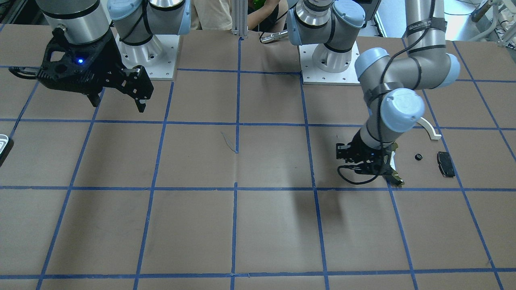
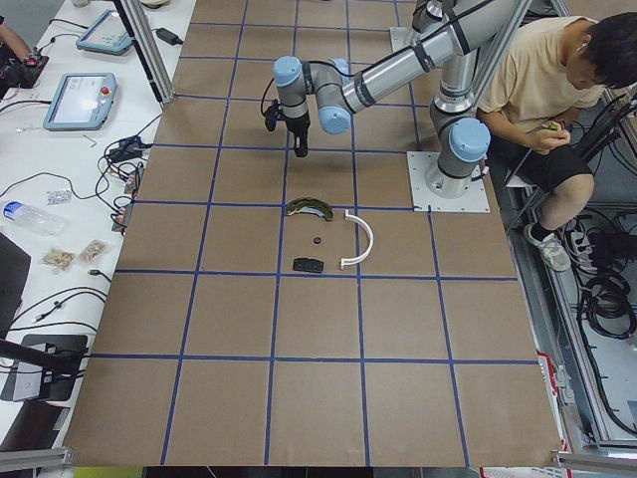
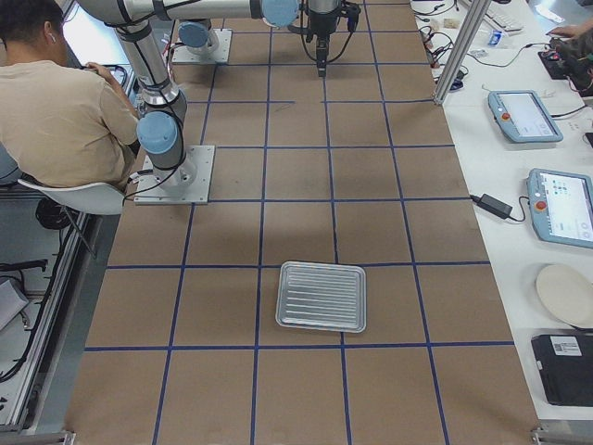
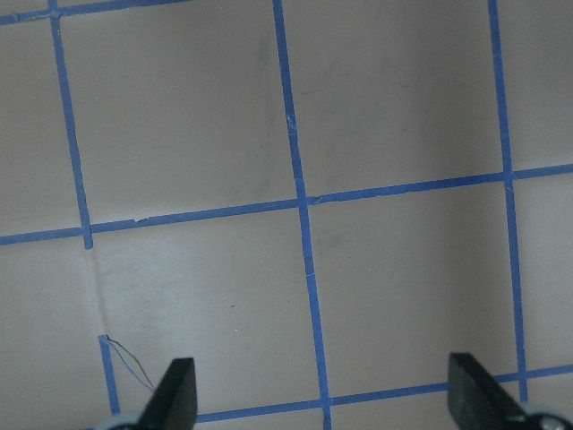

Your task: Place bearing gear from tray to pile

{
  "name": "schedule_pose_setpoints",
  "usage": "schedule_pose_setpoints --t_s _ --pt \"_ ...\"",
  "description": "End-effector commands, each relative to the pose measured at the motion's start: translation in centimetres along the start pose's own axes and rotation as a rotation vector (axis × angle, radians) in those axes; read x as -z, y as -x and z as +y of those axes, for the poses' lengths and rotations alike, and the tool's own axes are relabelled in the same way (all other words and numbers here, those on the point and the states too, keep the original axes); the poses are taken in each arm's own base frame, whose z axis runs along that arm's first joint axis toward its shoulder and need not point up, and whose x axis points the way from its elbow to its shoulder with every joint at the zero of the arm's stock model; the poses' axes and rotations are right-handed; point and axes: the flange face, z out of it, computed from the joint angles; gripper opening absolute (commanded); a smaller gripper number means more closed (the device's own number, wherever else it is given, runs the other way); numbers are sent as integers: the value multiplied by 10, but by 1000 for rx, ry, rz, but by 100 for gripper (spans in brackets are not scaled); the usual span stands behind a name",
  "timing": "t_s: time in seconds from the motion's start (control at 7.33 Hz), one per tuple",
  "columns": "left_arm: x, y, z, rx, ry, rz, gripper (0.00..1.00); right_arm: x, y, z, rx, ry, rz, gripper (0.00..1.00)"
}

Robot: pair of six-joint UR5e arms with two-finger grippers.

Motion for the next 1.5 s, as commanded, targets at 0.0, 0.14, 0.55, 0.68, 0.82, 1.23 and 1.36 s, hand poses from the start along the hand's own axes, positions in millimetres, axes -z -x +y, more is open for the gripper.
schedule_pose_setpoints --t_s 0.0,0.14,0.55,0.68,0.82,1.23,1.36 --pt "-11 101 14 -66 23 16 0 0 0 0 0 1 1 100" --pt "-19 143 21 -45 23 32 0 0 -1 -1 -2 -1 1 100" --pt "-30 182 26 -27 -3 25 2 0 -1 -1 -2 -1 1 100" --pt "-34 187 27 -20 0 28 13 -1 -1 -1 -2 -1 1 100" --pt "-35 191 25 -20 7 20 17 0 -2 -2 -3 -5 1 100" --pt "-35 197 27 -20 41 -27 100 0 -2 -3 -5 -8 0 100" --pt "-31 198 29 -15 45 -40 100 0 -2 -3 -5 -8 0 100"
